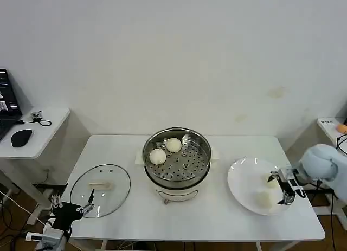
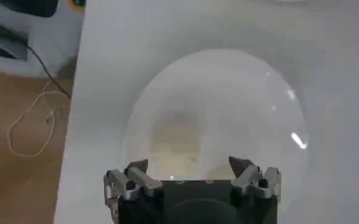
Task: Take steamed baozi put them in steamer then cover it.
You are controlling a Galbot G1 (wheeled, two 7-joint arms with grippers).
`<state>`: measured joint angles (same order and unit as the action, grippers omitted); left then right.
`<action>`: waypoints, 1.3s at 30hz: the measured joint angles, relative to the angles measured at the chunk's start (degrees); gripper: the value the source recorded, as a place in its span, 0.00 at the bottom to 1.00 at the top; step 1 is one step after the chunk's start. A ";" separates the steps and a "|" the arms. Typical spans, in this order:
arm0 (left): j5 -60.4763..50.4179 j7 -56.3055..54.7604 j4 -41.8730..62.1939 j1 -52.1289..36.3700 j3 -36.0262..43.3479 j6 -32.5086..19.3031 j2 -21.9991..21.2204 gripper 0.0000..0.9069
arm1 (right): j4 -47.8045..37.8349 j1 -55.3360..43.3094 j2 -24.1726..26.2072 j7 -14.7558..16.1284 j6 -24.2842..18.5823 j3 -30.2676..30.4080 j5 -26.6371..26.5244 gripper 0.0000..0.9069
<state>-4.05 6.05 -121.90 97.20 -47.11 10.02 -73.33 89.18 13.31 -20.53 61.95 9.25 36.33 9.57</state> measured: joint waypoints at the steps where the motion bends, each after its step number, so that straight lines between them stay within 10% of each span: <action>1: 0.01 0.00 0.00 0.07 -0.15 0.00 0.01 1.00 | -0.39 0.40 -0.36 -0.17 -0.02 -0.21 0.30 1.00; 14: 0.33 0.06 0.54 0.36 -1.33 -0.11 0.07 1.00 | -5.16 3.07 -4.88 -0.97 0.79 -1.17 2.80 1.00; 25: 0.29 0.06 0.83 0.01 -1.23 -0.12 -0.11 1.00 | -6.80 4.28 -6.83 -1.18 2.34 -1.44 2.94 0.69; 39: 0.28 0.06 0.59 -0.06 -1.15 -0.12 0.00 1.00 | -5.55 2.41 -5.82 0.30 3.10 -1.82 1.61 0.64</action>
<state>-3.77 6.11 -121.31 97.14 -48.26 9.90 -73.34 83.62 15.72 -26.35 62.25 12.35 34.51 11.19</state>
